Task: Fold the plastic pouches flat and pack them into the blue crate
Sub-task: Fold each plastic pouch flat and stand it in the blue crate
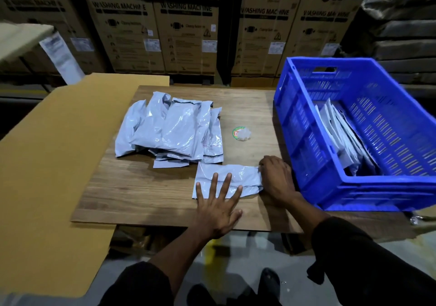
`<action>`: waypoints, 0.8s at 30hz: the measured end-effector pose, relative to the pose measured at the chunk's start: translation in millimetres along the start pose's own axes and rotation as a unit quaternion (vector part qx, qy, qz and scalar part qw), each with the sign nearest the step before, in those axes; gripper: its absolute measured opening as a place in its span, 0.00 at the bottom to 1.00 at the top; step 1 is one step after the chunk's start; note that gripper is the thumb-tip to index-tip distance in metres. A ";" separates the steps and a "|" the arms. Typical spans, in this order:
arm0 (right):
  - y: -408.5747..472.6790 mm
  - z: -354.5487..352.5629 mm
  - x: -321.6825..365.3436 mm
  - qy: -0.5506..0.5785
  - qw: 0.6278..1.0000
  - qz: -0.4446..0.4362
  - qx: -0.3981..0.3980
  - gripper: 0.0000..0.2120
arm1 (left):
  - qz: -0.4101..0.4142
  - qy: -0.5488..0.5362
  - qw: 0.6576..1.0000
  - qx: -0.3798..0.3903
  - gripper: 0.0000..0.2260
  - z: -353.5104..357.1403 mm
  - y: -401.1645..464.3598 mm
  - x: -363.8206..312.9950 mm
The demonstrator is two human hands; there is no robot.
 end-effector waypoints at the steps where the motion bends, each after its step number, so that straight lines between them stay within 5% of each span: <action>1: -1.4 1.0 1.8 -0.001 1.000 -0.011 0.006 0.12 | -0.004 0.001 1.000 0.007 0.29 2.0 0.2 0.3; 9: -47.4 -5.8 66.7 -0.055 0.978 -0.198 -0.028 0.27 | -0.004 0.000 1.000 0.014 0.28 -1.0 -0.7 1.4; 12: -62.2 14.3 65.5 -0.050 0.984 -0.169 -0.012 0.23 | 0.001 -0.003 1.000 0.013 0.28 -2.7 -3.2 3.4; 19: -42.9 33.8 46.6 -0.015 0.985 -0.124 0.122 0.45 | -0.004 0.015 0.999 0.038 0.31 -4.5 -6.5 5.5; 24: -21.8 32.2 48.2 0.011 0.974 -0.109 0.196 0.37 | -0.007 0.021 0.998 0.064 0.28 -0.4 -7.8 6.6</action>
Point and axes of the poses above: each hand's wrist, its own y-axis towards the middle knuckle, its own z-axis out of the palm, x = y × z, the point moved 5 cm from there along y, towards the middle knuckle, and after that the axes turned 2 degrees about -z, right-handed, at the moved point
